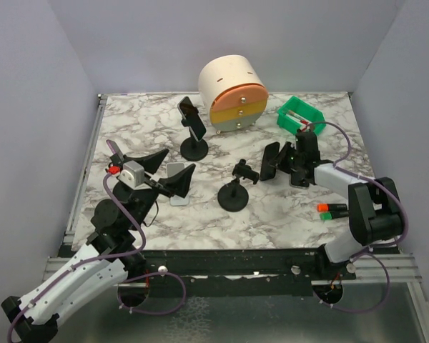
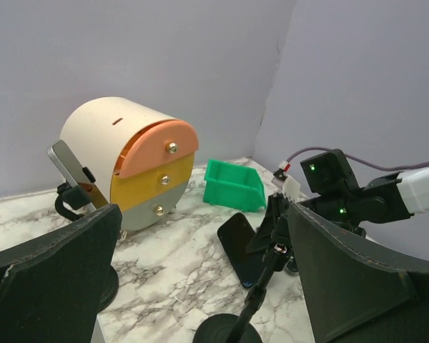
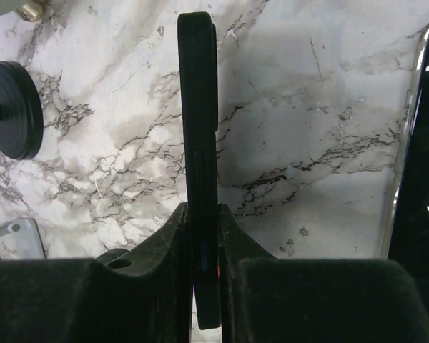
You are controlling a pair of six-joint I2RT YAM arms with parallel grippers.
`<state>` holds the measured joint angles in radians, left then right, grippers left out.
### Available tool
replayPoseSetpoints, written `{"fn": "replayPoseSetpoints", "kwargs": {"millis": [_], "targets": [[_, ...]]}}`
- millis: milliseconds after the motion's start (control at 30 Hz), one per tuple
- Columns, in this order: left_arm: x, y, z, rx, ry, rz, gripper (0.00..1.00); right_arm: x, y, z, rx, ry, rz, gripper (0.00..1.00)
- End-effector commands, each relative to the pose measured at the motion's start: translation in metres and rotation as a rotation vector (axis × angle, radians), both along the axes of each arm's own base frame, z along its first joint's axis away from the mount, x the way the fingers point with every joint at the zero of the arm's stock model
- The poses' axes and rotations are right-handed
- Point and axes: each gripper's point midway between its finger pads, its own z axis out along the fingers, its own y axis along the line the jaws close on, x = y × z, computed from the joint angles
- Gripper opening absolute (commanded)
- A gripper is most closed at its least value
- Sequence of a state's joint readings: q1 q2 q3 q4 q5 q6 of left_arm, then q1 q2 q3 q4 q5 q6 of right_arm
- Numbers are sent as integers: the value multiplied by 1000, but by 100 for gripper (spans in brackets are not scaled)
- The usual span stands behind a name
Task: Remove the phone from the phone stand
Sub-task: Place the phone at the center of the board.
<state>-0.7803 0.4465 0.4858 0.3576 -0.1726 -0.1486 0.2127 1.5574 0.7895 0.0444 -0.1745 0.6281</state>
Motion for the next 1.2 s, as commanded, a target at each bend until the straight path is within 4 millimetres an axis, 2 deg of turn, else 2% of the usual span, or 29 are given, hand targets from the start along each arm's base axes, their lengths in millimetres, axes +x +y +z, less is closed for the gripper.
{"fn": "replayPoseSetpoints", "kwargs": {"millis": [0, 167, 300, 600, 1000, 1167], "targets": [[-7, -9, 6, 14, -13, -59, 99, 26, 12, 18, 93, -75, 21, 8], [-8, -10, 5, 15, -12, -70, 99, 25, 2, -2, 85, -22, 1, 10], [-8, -10, 5, 17, -10, -66, 99, 20, -14, -19, 42, 30, -19, 15], [-6, -14, 1, 34, 1, -73, 99, 9, -32, -46, -39, 112, -37, 26], [-3, -16, -4, 48, 12, -70, 99, 3, -46, -57, -80, 144, -83, 35], [-2, -18, -6, 58, 19, -74, 99, -1, -53, -61, -101, 159, -103, 35]]}}
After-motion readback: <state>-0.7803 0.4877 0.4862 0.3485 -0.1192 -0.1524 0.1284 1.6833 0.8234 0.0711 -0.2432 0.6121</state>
